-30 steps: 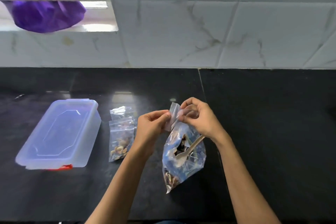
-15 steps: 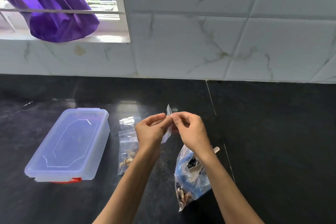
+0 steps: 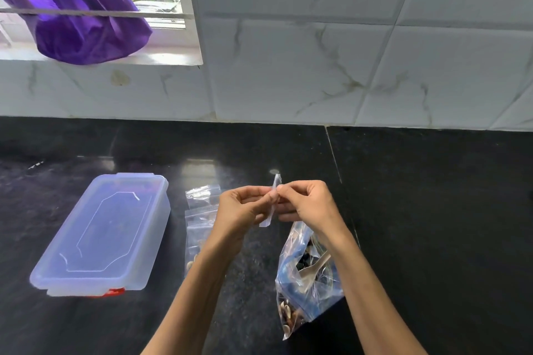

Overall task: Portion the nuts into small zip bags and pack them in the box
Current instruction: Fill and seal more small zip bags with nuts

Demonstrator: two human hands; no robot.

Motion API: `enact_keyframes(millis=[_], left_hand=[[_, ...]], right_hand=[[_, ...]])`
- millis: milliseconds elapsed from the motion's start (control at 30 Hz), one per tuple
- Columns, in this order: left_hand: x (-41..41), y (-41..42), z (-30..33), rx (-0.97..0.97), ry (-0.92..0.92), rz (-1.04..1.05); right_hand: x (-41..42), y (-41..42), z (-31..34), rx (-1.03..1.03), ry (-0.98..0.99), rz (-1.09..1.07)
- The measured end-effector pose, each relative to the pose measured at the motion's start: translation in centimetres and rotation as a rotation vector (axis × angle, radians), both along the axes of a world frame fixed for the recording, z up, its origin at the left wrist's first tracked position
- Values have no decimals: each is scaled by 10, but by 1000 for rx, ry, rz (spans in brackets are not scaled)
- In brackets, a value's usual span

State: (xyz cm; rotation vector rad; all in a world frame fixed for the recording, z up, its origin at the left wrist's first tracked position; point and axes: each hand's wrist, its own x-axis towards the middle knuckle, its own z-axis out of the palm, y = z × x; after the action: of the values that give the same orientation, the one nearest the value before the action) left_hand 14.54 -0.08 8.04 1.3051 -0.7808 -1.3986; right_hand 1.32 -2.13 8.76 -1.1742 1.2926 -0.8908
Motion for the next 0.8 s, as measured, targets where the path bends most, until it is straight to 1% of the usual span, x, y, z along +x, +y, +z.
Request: enact_keyframes(millis=[67, 200, 300, 367, 467, 600, 667, 733, 800], left_hand=[[-1, 0, 0, -18, -94, -19], [-8, -4, -6, -160, -497, 48], [-6, -7, -9, -214, -639, 71], [-5, -8, -13, -246, -744, 61], [-7, -7, -17, -300, -918, 33], [-3, -10, -21, -313, -990, 87], [-2, -10, -22, -349, -998, 93], [-3, -8, -18, -372, -970, 83], [-3, -7, -14, -388, -935, 93]], right_hand=[[-1, -1, -4, -57, 72, 18], [1, -3, -10, -142, 188, 66], [3, -2, -9, -218, 262, 103], [6, 0, -10, -244, 324, 73], [12, 5, -12, -268, 453, -51], [14, 6, -12, -301, 572, -128], [14, 5, -12, -293, 575, -114], [13, 5, -14, -227, 511, -64], [12, 3, -17, -93, 349, -9]])
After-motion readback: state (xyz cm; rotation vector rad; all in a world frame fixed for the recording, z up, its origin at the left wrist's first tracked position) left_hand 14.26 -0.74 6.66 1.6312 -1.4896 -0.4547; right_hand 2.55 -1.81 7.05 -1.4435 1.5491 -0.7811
